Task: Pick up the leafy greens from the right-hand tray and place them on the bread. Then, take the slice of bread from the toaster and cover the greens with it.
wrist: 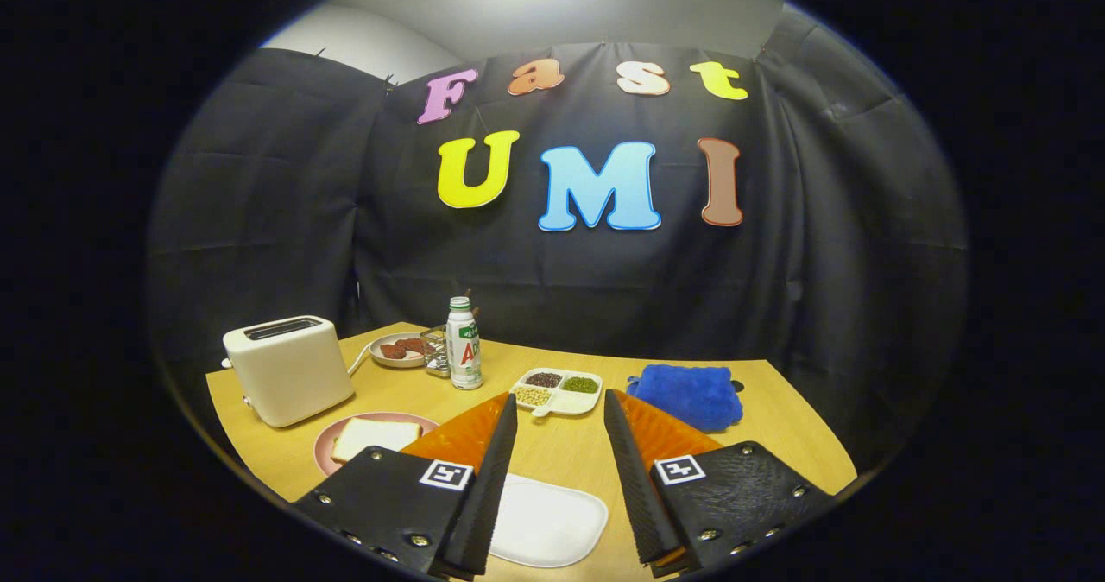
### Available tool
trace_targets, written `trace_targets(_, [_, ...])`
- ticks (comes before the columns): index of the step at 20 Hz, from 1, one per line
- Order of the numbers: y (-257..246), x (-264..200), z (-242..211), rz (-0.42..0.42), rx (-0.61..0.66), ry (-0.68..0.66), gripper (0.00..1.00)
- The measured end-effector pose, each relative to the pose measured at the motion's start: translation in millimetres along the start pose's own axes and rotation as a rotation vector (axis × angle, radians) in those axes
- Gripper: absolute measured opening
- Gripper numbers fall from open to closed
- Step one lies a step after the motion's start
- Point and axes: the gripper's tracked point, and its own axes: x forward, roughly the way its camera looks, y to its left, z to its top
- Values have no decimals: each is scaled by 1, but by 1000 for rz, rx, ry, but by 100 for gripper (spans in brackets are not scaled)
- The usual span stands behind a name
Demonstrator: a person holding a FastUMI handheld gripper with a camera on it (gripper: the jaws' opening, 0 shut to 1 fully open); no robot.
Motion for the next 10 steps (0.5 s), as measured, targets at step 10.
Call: trace_targets(10, [-146, -55, 19, -135, -33, -103, 62])
